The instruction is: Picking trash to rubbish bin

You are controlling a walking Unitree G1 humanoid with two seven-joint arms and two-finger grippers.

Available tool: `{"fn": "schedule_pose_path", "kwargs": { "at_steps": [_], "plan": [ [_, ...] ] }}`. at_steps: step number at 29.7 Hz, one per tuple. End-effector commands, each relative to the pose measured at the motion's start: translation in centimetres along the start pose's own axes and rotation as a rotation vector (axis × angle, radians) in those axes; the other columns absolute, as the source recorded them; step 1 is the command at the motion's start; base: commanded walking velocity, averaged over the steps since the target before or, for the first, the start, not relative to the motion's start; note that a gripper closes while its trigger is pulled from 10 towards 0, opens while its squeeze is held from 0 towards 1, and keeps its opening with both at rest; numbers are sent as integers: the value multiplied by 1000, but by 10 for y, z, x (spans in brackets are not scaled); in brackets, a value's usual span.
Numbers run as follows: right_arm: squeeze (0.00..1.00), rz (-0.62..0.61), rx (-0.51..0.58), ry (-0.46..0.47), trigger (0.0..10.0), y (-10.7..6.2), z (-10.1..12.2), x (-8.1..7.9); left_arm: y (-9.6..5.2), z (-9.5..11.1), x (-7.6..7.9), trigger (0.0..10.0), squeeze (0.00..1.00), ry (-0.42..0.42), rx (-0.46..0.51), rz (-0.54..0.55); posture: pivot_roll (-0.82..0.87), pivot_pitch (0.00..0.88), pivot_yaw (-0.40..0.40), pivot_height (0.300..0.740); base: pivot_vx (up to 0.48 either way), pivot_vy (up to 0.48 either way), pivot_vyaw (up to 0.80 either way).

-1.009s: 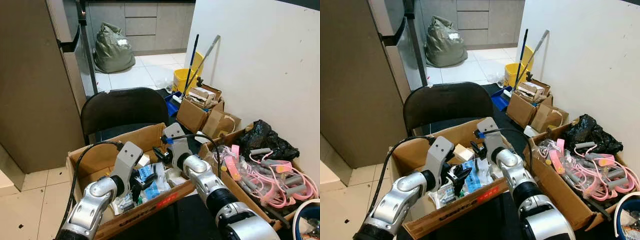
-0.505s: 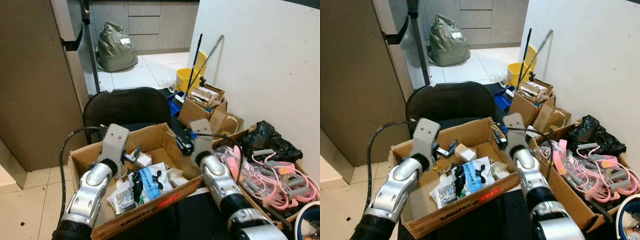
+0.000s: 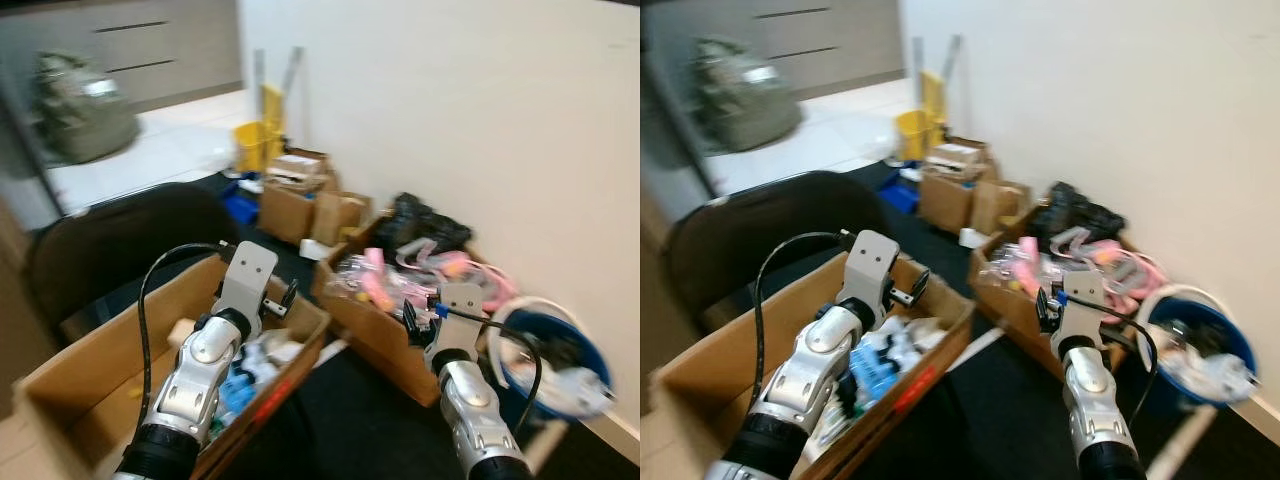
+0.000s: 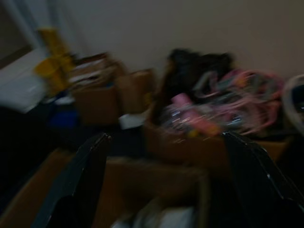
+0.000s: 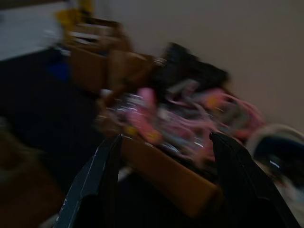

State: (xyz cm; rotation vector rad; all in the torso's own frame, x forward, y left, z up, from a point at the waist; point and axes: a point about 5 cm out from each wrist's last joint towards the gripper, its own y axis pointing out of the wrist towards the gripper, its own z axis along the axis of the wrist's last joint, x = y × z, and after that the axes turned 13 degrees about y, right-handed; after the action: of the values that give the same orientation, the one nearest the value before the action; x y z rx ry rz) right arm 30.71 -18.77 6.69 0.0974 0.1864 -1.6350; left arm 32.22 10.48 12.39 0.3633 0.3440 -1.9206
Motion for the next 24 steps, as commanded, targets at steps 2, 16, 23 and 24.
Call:
{"fn": "schedule_pose_path", "kwargs": {
  "at_steps": [2, 16, 23, 24],
  "plan": [
    [0, -1, -21, 0, 10000, -3, -2, -4, 0, -5, 4, 10000, 0, 15, -12, -17, -98, 75, -7, 740, 0, 0, -800],
    [0, -16, -70, -6, 10000, -8, -7, -8, -7, -14, 3, 10000, 0, 16, -23, -9, -73, 77, -15, 740, 0, 0, -800],
    [0, -31, -103, -1, 10000, -14, -13, -8, -12, -17, 8, 10000, 0, 26, -18, -29, -67, 55, -27, 740, 0, 0, -800],
    [0, -26, -106, -2, 10000, -14, -13, -10, -13, -17, 8, 10000, 0, 27, -13, -33, -65, 52, -28, 740, 0, 0, -800]
  ]
}}
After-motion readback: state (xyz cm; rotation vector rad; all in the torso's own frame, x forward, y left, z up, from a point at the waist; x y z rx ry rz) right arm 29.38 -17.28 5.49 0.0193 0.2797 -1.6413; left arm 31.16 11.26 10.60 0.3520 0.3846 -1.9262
